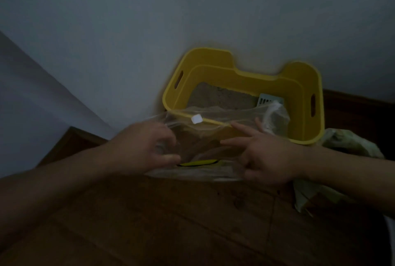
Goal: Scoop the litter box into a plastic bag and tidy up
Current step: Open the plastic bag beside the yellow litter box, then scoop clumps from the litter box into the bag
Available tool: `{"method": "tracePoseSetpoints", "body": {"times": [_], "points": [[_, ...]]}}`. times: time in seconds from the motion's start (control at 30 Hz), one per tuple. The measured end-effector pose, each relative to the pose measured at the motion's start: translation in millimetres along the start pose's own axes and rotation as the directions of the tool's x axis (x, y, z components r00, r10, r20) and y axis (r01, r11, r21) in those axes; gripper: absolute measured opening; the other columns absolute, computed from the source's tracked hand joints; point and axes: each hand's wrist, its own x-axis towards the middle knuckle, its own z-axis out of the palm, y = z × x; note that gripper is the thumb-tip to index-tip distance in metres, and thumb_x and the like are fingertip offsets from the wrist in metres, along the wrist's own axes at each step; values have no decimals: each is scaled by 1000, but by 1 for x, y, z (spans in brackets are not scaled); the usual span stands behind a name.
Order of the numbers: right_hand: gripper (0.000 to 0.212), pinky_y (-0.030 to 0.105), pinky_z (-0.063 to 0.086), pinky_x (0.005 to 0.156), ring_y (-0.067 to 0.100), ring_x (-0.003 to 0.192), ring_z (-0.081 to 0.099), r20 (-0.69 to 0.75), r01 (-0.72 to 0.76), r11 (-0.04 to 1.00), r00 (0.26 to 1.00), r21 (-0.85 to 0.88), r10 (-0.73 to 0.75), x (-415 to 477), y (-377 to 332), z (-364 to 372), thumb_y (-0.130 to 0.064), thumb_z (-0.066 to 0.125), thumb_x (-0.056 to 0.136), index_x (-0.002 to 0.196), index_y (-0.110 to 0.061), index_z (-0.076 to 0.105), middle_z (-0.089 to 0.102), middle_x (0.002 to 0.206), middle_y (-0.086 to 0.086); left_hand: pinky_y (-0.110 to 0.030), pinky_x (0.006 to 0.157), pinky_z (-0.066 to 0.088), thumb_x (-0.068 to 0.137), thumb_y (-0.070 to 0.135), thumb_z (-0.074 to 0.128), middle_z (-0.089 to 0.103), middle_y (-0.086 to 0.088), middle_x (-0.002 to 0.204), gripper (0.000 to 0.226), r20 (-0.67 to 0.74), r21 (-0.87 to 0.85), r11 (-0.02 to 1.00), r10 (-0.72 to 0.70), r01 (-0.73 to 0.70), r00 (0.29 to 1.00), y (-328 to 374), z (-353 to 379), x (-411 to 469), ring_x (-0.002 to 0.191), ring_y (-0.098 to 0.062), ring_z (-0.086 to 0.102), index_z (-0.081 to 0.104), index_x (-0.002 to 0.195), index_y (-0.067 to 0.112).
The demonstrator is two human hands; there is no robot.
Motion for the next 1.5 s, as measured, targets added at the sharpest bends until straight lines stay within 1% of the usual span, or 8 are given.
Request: {"method": "tracePoseSetpoints", "body": {"times": [0.1,0.2,0.33,0.63,0.73,0.97,1.2,1.5], "points": [[24,72,-9,111,16,148,-25,32,-13,999,999,-29,14,-1,-1,-2,-42,54,89,91,-30,74,16,162,-18,-36,70,49,78,50,64,68,5,83,23,-166,293,947,189,-135,968,10,-11,21,77,-23,64,67,89,30],[26,74,-9,110,20,149,-23,27,13,997,1000,-70,-11,-1,-2,-1,-44,52,88,92,-30,74,16,162,-17,-43,75,50,80,33,66,67,-10,102,18,-209,340,921,271,-190,940,21,-13,42,91,-34,63,71,91,19],[50,75,-9,109,21,148,-22,-49,53,992,997,-110,-59,-2,3,9,-53,32,78,91,-30,75,18,162,-15,-48,102,41,83,29,75,50,-14,143,22,-96,239,952,221,-193,971,36,-9,68,131,-34,46,68,103,25],[58,59,17,118,26,152,5,-166,101,995,981,13,-97,-8,4,16,-54,35,78,116,-23,64,28,160,1,-24,73,42,92,11,64,68,3,111,31,21,-134,991,27,-24,999,36,1,88,91,-8,57,67,121,22],[41,36,48,101,21,130,48,-415,205,976,896,72,-158,-9,0,6,-41,53,86,118,-17,61,46,146,8,-22,76,39,90,7,65,67,3,108,33,-6,-163,985,65,-65,998,35,1,95,89,-6,53,68,122,16],[29,32,50,84,12,95,58,-726,20,972,669,235,162,27,22,-47,-23,65,87,113,-11,64,64,108,3,-27,78,47,86,7,69,60,8,96,32,-12,-187,976,108,-108,994,33,7,107,85,-12,60,70,118,14],[17,40,54,73,24,85,61,-426,-407,704,585,582,691,65,100,-26,-27,61,92,96,-11,64,67,93,8,-6,66,38,88,18,73,61,9,98,34,-8,-250,964,93,-92,996,40,14,120,73,6,51,69,122,17],[40,30,42,50,27,62,57,-188,-664,544,531,513,826,81,147,33,-41,68,89,75,-3,66,67,78,20,-18,70,37,88,21,73,52,21,87,35,-26,-286,955,71,-75,997,36,27,140,73,5,49,68,122,19]]}}
